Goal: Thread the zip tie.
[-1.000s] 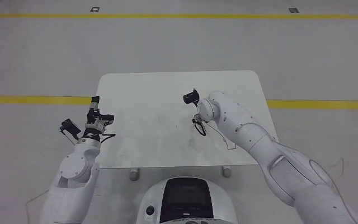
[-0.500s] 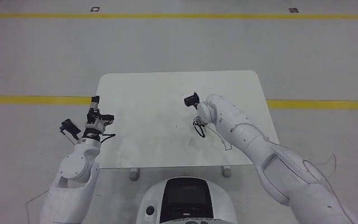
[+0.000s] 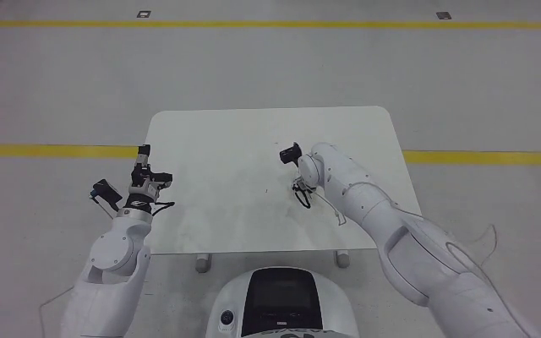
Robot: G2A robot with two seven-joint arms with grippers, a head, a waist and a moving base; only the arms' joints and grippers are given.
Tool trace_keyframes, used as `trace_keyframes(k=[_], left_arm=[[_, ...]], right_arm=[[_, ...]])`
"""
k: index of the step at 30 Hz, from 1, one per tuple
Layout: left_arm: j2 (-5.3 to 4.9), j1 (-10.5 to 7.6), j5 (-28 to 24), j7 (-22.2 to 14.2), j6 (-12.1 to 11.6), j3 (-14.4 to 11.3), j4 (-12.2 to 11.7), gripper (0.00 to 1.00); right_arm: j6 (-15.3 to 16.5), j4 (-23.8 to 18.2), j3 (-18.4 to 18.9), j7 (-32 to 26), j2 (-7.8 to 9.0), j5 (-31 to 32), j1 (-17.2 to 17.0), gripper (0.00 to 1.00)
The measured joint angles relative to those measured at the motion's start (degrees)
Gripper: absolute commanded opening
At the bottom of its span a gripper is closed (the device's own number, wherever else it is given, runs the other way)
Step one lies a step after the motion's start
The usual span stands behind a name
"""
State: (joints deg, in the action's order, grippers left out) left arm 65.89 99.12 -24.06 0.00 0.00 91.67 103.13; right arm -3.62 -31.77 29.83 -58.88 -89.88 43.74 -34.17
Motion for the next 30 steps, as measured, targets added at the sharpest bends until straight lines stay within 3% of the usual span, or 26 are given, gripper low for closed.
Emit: trace_keyframes(k=[30], left_arm=[[0.00, 0.00, 0.0, 0.0, 0.0, 0.0, 0.0, 1.00]], right_arm=[[3.1, 11.8, 0.1, 2.5, -5.68, -0.6, 2.4, 0.00]])
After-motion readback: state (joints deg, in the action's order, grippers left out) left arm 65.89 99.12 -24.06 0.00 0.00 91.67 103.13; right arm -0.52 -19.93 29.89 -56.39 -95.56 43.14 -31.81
